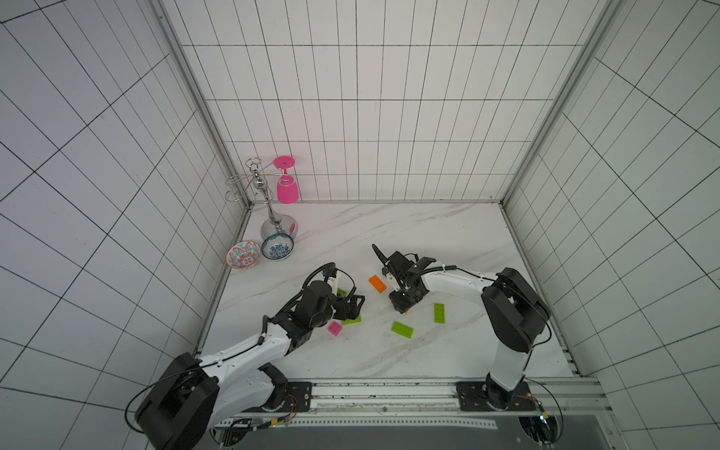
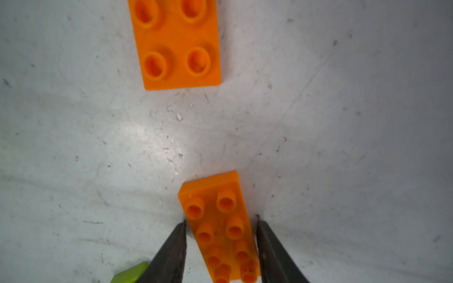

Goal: Assemble a small pinwheel with lego
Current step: Assemble the lego brick at the center of the board.

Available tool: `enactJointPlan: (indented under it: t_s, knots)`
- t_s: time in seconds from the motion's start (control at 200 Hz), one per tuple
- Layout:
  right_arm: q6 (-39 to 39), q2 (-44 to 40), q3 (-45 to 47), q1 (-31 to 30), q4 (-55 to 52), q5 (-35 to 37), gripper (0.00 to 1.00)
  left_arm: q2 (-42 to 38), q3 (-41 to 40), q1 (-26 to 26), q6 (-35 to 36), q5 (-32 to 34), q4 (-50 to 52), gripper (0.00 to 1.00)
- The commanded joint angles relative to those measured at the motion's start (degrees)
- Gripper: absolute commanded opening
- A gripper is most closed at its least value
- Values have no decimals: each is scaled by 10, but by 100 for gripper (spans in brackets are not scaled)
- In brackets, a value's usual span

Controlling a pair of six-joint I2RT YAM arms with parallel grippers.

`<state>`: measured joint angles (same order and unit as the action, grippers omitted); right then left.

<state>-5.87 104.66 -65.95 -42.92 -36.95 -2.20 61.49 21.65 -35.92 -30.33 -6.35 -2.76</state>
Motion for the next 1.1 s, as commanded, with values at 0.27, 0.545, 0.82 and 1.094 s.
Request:
enactJointPlan:
  t_s: [0.27,0.545,0.82,1.094]
  knots:
    - [-9,21,3,-30,-36,-18,29,19,-45,34,-65,-8,-77,87]
    - [-9,66,-53,-41,-39,-26,28,56,-36,79,-73,-51,-116,86]
    - [-9,96,-84,-38,-44,-9,28,84,-29,86,-66,-69,-125,86]
    - [-5,116,-104,-26,-36,-7,27,88,-28,87,-65,-67,-125,86]
